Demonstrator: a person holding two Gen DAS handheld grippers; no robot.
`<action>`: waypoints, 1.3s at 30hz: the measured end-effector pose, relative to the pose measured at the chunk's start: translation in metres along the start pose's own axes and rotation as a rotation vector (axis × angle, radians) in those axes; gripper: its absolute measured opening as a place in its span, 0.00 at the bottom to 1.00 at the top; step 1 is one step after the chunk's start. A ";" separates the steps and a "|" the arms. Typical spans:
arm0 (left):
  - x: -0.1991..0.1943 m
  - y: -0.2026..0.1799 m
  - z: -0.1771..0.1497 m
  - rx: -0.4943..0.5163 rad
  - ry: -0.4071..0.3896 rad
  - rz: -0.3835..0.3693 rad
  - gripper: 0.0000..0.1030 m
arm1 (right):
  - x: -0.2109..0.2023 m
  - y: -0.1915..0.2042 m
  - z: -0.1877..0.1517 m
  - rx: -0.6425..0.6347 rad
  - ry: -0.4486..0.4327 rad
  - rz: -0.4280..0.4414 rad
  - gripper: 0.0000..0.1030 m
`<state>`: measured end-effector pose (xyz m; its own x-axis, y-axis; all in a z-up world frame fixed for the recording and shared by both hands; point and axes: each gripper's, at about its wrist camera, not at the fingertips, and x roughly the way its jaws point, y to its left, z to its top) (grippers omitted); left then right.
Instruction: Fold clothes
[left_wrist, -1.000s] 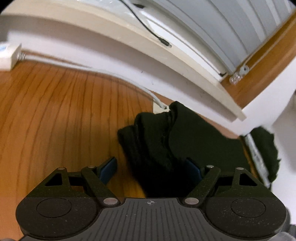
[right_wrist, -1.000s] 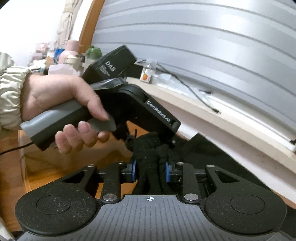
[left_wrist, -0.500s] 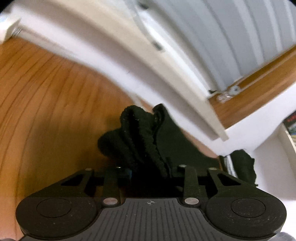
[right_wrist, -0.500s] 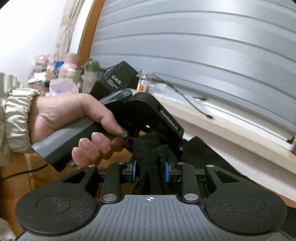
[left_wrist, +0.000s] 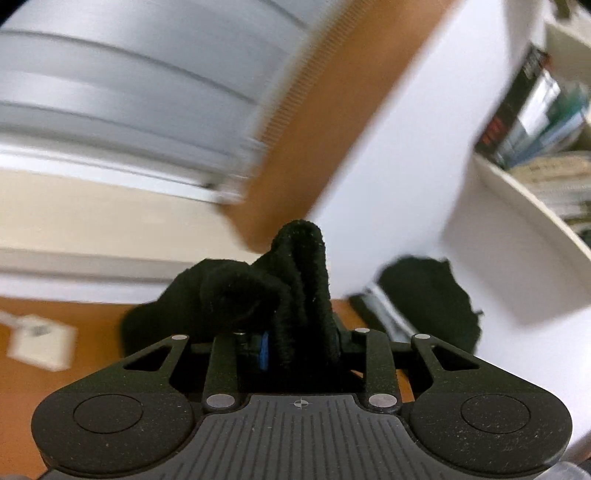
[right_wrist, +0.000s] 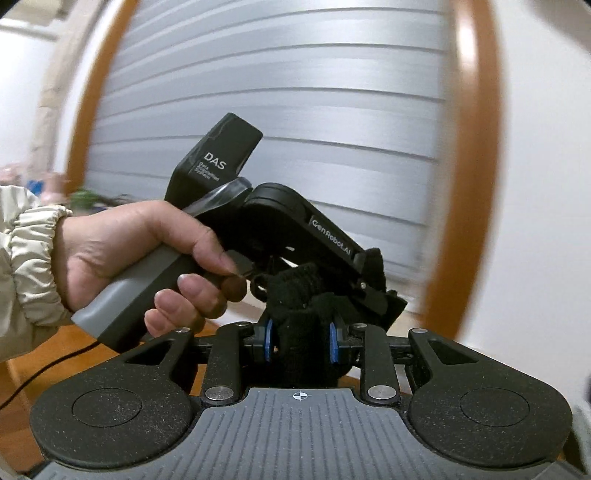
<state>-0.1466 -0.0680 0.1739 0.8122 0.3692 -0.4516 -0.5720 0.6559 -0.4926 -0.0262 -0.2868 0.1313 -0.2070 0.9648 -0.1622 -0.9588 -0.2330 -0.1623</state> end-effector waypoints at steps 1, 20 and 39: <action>0.019 -0.014 0.000 0.018 0.020 -0.013 0.31 | -0.008 -0.017 -0.004 0.016 0.008 -0.025 0.27; 0.153 -0.035 -0.019 0.199 0.204 0.006 0.73 | -0.018 -0.105 -0.101 0.258 0.284 -0.089 0.52; 0.157 -0.002 -0.034 0.415 0.275 -0.059 0.75 | -0.026 -0.207 -0.152 0.151 0.522 -0.305 0.17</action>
<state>-0.0220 -0.0335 0.0792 0.7497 0.1732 -0.6387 -0.3868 0.8978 -0.2106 0.2072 -0.2822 0.0211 0.1661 0.7895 -0.5908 -0.9847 0.1002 -0.1429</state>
